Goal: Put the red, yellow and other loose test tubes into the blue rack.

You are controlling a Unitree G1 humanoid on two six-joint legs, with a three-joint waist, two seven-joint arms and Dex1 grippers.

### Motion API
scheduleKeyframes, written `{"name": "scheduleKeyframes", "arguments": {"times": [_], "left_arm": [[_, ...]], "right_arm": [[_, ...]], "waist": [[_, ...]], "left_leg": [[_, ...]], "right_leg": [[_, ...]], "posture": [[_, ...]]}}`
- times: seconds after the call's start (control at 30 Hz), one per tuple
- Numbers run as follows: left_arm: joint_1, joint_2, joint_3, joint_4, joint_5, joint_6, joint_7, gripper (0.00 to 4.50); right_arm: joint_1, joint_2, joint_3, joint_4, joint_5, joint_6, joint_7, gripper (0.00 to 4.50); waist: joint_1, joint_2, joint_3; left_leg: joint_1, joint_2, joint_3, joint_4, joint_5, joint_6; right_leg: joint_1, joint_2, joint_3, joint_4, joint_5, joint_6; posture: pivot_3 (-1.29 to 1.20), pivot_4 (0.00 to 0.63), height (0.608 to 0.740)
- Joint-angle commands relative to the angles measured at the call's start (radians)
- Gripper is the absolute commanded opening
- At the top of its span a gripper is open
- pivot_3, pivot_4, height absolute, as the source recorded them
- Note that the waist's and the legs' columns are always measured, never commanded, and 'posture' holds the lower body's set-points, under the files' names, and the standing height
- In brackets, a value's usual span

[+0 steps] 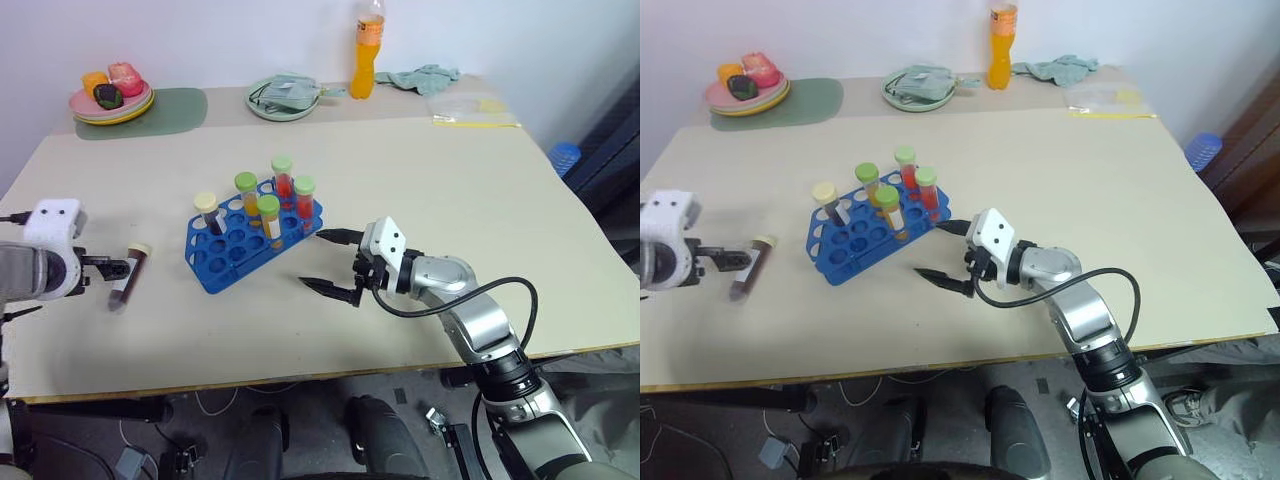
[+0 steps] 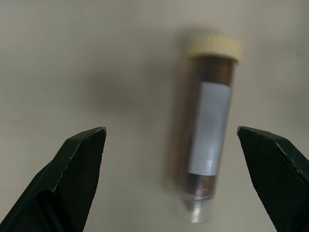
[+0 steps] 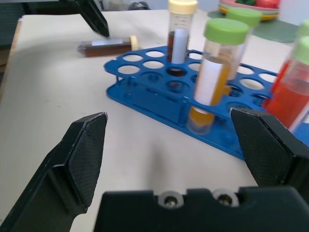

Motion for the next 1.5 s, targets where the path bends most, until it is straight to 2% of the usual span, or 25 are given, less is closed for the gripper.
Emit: {"name": "scheduleKeyframes", "arguments": {"times": [0.03, 0.07, 0.2, 0.3, 0.33, 0.37, 0.4, 0.53, 0.57, 0.63, 0.7, 0.77, 0.83, 0.9, 0.97, 1.07, 1.23, 1.37, 1.5], "left_arm": [[-0.065, 0.043, -0.124, 0.081, 0.041, -0.028, -0.058, 4.47], [-0.086, 0.042, -0.161, 0.128, 0.06, -0.049, -0.07, 4.47], [-0.149, 0.048, -0.275, 0.235, 0.121, -0.125, -0.13, 2.7], [-0.174, 0.055, -0.3, 0.276, 0.156, -0.171, -0.16, 1.19], [-0.177, 0.059, -0.3, 0.281, 0.164, -0.184, -0.171, 0.84], [-0.18, 0.056, -0.277, 0.288, 0.173, -0.197, -0.165, 0.8], [-0.166, 0.041, -0.202, 0.275, 0.183, -0.259, -0.133, 0.8], [-0.005, -0.054, 0.115, 0.06, 0.257, -0.742, 0.031, 0.8], [0.021, -0.098, 0.192, -0.004, 0.269, -0.813, 0.089, 0.8], [0.054, -0.221, 0.346, -0.155, 0.194, -0.865, 0.136, 0.8], [0.133, -0.329, 0.408, -0.347, 0.137, -0.958, 0.113, 0.8], [0.253, -0.406, 0.374, -0.551, 0.115, -1.083, 0.041, 0.8], [0.345, -0.491, 0.298, -0.711, 0.06, -1.102, 0.027, 0.8], [0.432, -0.539, 0.182, -0.804, 0.087, -1.132, 0.013, 0.8], [0.513, -0.552, 0.056, -0.835, 0.186, -1.176, 0.012, 0.8], [0.574, -0.568, -0.087, -0.806, 0.315, -1.226, 0.042, 0.8], [0.564, -0.641, -0.179, -0.713, 0.456, -1.274, 0.136, 0.8], [0.527, -0.706, -0.192, -0.596, 0.542, -1.336, 0.21, 0.8], [0.499, -0.758, -0.183, -0.528, 0.525, -1.347, 0.214, 0.8]], "right_arm": [[-0.005, 0.008, 0.004, -0.048, 0.005, -0.021, -0.001, 4.5], [-0.001, 0.007, 0.005, -0.052, 0.003, -0.022, -0.004, 4.5], [0.019, -0.013, 0.01, -0.077, 0.004, -0.015, 0.004, 4.5], [0.034, -0.039, 0.01, -0.101, 0.012, -0.002, 0.024, 4.5], [0.036, -0.043, 0.009, -0.105, 0.013, -0.001, 0.027, 4.5], [0.039, -0.047, 0.008, -0.108, 0.012, 0.0, 0.027, 4.5], [0.042, -0.05, 0.007, -0.112, 0.011, 0.001, 0.024, 4.5], [0.055, -0.052, 0.004, -0.117, 0.008, -0.001, 0.01, 4.5], [0.059, -0.052, 0.003, -0.119, 0.009, -0.001, 0.007, 4.5], [0.067, -0.048, 0.003, -0.119, 0.015, 0.003, 0.004, 4.5], [0.075, -0.038, -0.005, -0.115, 0.038, 0.015, 0.006, 4.5], [0.08, -0.02, -0.024, -0.101, 0.088, 0.044, 0.013, 4.5], [0.083, -0.015, -0.028, -0.09, 0.117, 0.06, 0.033, 4.5], [0.082, -0.017, -0.016, -0.074, 0.111, 0.052, 0.043, 4.5], [0.075, -0.014, -0.012, -0.058, 0.105, 0.044, 0.045, 4.5], [0.065, -0.013, -0.011, -0.044, 0.099, 0.039, 0.048, 4.5], [0.062, -0.012, -0.013, -0.047, 0.094, 0.04, 0.041, 4.5], [0.072, -0.013, -0.017, -0.06, 0.093, 0.048, 0.023, 4.5], [0.073, -0.014, -0.019, -0.062, 0.093, 0.048, 0.012, 4.5]], "waist": [[-0.004, 0.0, 0.0], [-0.004, 0.0, 0.0], [-0.007, 0.0, 0.0], [-0.005, 0.0, 0.0], [-0.005, 0.0, 0.0], [-0.005, 0.0, 0.0], [-0.005, 0.0, 0.0], [-0.004, -0.001, 0.0], [-0.003, -0.001, 0.0], [0.005, -0.001, 0.0], [0.012, -0.001, 0.0], [0.016, -0.002, 0.0], [0.025, -0.002, -0.001], [0.029, -0.003, -0.001], [0.025, -0.003, -0.001], [0.02, -0.002, -0.001], [0.021, -0.002, -0.001], [0.024, -0.002, -0.001], [0.024, -0.002, -0.001]], "left_leg": [[0.0, 0.0, 0.0, 0.0, 0.0, 0.0], [0.0, 0.0, 0.0, 0.0, 0.0, 0.0], [-0.001, 0.0, 0.001, -0.001, 0.0, 0.0], [-0.001, 0.0, 0.001, 0.0, 0.0, 0.0], [-0.001, 0.0, 0.001, 0.0, 0.0, 0.0], [-0.001, 0.0, 0.001, 0.0, 0.0, 0.0], [-0.001, 0.0, 0.001, 0.0, 0.0, 0.0], [-0.003, 0.001, 0.001, 0.0, 0.0, 0.0], [-0.004, 0.001, 0.001, 0.0, 0.0, 0.0], [-0.004, 0.0, 0.002, 0.0, 0.0, 0.0], [-0.004, -0.001, 0.003, 0.0, 0.0, 0.0], [-0.004, -0.002, 0.004, 0.001, 0.0, 0.0], [-0.004, -0.002, 0.005, 0.001, -0.001, 0.001], [-0.004, -0.002, 0.004, 0.002, -0.001, 0.001], [-0.002, -0.004, 0.004, 0.003, -0.001, 0.001], [0.001, -0.003, 0.005, 0.002, -0.001, 0.001], [0.001, -0.002, 0.004, 0.002, -0.001, 0.002], [0.0, -0.002, 0.004, 0.003, -0.001, 0.002], [0.0, -0.002, 0.004, 0.003, -0.001, 0.002]], "right_leg": [[0.0, 0.0, 0.0, 0.0, 0.0, 0.0], [-0.001, 0.0, 0.0, 0.0, 0.0, 0.0], [-0.002, 0.0, 0.001, 0.001, 0.0, 0.0], [-0.002, 0.0, 0.001, 0.0, 0.0, 0.0], [-0.002, 0.0, 0.001, 0.0, 0.0, 0.0], [-0.002, 0.0, 0.001, 0.0, 0.0, 0.0], [-0.002, 0.0, 0.001, 0.0, 0.0, 0.0], [-0.004, -0.001, 0.001, 0.0, 0.0, 0.0], [-0.005, -0.002, 0.001, 0.001, 0.0, 0.0], [-0.005, -0.004, 0.001, 0.0, 0.0, 0.0], [-0.005, -0.006, 0.001, -0.001, 0.001, 0.001], [-0.005, -0.007, 0.001, -0.001, 0.001, 0.001], [-0.004, -0.009, 0.002, -0.001, 0.001, 0.001], [-0.003, -0.009, 0.001, -0.002, 0.001, 0.002], [0.0, -0.009, 0.001, -0.002, 0.002, 0.002], [0.001, -0.006, 0.002, -0.002, 0.002, 0.002], [0.002, -0.003, 0.002, -0.002, 0.001, 0.002], [0.002, -0.003, 0.002, -0.002, 0.001, 0.002], [0.002, -0.003, 0.002, -0.002, 0.001, 0.002]], "posture": [[0.0, 0.15, 0.74], [0.0, 0.15, 0.74], [0.0, 0.15, 0.74], [0.0, 0.15, 0.74], [0.0, 0.15, 0.74], [0.0, 0.15, 0.74], [0.0, 0.15, 0.74], [0.0, 0.15, 0.74], [0.0, 0.15, 0.74], [0.0, 0.15, 0.74], [0.0, 0.15, 0.74], [0.0, 0.15, 0.74], [0.0, 0.15, 0.74], [0.0, 0.15, 0.74], [0.0, 0.15, 0.74], [0.0, 0.15, 0.74], [0.0, 0.15, 0.74], [0.0, 0.15, 0.74], [0.0, 0.15, 0.74]]}}
